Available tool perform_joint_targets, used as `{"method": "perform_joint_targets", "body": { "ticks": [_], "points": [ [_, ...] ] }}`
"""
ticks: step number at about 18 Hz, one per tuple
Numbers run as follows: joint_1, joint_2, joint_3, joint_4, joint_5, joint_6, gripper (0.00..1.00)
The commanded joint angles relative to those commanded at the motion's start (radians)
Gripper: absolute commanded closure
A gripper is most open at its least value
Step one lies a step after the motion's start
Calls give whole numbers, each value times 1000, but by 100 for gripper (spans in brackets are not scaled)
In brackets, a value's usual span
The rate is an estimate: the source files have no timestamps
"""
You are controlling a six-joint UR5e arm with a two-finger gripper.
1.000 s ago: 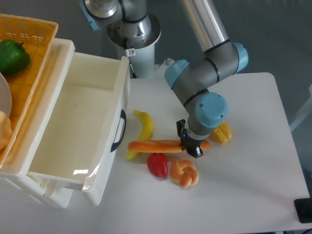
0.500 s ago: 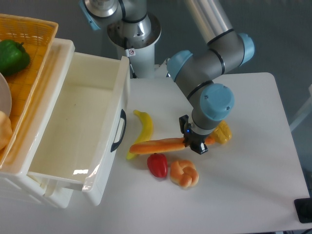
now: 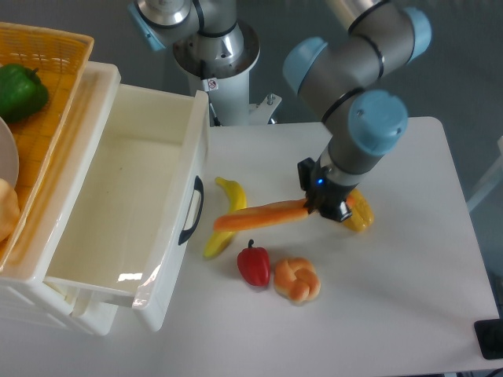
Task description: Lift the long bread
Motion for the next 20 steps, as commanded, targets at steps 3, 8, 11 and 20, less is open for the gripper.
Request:
{"method": "perform_joint_targets", "body": {
  "ticks": [3,8,11,20],
  "points": [
    [25,26,2,2,0,-107,100],
    [34,28,17,3,-3,-192,100],
    [37,26,26,2,-9,-194,100],
    [32,26,21,3,-20,-195,100]
  ]
}}
